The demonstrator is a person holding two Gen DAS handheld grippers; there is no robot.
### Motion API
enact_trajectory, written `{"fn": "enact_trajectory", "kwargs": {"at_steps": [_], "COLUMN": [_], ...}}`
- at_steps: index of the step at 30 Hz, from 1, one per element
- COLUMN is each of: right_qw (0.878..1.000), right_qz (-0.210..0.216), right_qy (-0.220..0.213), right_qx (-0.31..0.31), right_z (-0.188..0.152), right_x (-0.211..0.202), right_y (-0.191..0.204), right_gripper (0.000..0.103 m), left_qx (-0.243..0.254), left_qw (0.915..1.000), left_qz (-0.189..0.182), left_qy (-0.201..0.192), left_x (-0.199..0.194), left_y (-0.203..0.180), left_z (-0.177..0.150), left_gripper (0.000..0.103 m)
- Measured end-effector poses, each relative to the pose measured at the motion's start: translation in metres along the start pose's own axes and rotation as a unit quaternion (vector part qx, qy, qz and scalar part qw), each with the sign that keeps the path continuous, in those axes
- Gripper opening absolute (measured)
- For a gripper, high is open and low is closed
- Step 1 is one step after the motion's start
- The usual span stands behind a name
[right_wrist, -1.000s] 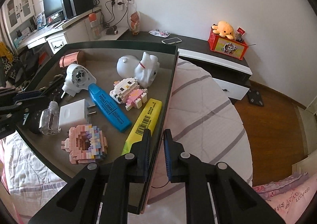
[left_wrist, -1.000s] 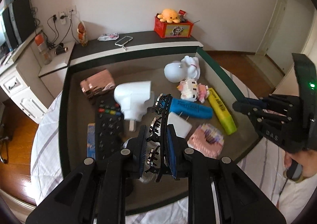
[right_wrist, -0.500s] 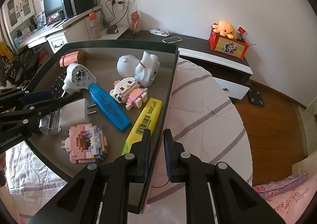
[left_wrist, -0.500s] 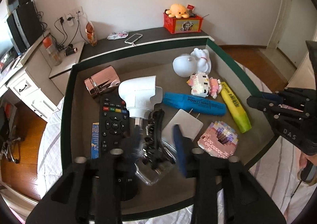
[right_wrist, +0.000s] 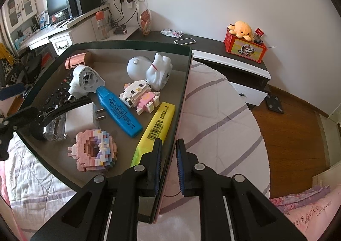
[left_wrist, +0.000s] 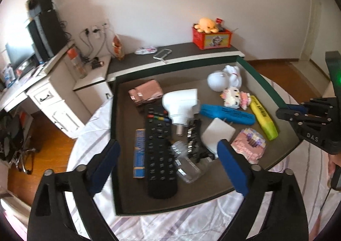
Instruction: Organize rigid objects
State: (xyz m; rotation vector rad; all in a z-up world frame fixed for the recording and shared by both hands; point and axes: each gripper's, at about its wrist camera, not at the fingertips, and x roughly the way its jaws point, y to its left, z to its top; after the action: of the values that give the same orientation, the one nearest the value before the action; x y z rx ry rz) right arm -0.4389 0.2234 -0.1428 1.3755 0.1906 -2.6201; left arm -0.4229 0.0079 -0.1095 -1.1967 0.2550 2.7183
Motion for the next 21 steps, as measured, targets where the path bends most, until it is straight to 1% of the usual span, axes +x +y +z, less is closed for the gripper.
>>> {"fn": "enact_trajectory", "kwargs": {"at_steps": [3,12,13,14,15,16,17,19,21], "right_qw": [1.000,1.000,1.000,1.000,1.000,1.000,1.000,1.000,0.999], "right_qz": [-0.005,-0.004,-0.004,-0.003,-0.002,-0.004,-0.005,-0.007,-0.014], "right_qy": [-0.001,-0.002,-0.002,-0.005,-0.006,-0.009,-0.012,-0.018,-0.030], "right_qx": [-0.004,-0.002,-0.001,0.001,0.002,0.003,0.004,0.005,0.004], "right_z": [-0.002,-0.007,-0.007,-0.008,-0.008,-0.009,-0.009,-0.011,-0.014], "right_x": [-0.005,-0.015,-0.016,-0.018,-0.019,-0.021,-0.023,-0.029,-0.040], "right_y": [0.003,0.005,0.005,0.005,0.005,0.006,0.007,0.009,0.014], "right_gripper": [0.013,0.014,0.016,0.024,0.029,0.040,0.046,0.046,0.054], "left_qx": [-0.009,-0.035,-0.043,-0.047,-0.054,-0.062,-0.071,-0.081,-0.089], "left_qw": [0.9999,0.9986,0.9982,0.9981,0.9978,0.9973,0.9967,0.9958,0.9950], "left_qz": [0.011,0.038,0.040,0.039,0.039,0.039,0.040,0.041,0.041], "left_qy": [-0.004,0.004,0.005,0.005,0.004,0.000,-0.002,-0.006,-0.020], "left_x": [-0.006,-0.014,-0.016,-0.017,-0.019,-0.021,-0.024,-0.030,-0.040], "left_y": [0.008,0.032,0.038,0.040,0.044,0.047,0.051,0.054,0.055], "left_z": [-0.004,-0.026,-0.029,-0.030,-0.033,-0.035,-0.037,-0.041,-0.045], "left_gripper": [0.102,0.102,0.102,0.102,0.102,0.103,0.102,0.102,0.102]}}
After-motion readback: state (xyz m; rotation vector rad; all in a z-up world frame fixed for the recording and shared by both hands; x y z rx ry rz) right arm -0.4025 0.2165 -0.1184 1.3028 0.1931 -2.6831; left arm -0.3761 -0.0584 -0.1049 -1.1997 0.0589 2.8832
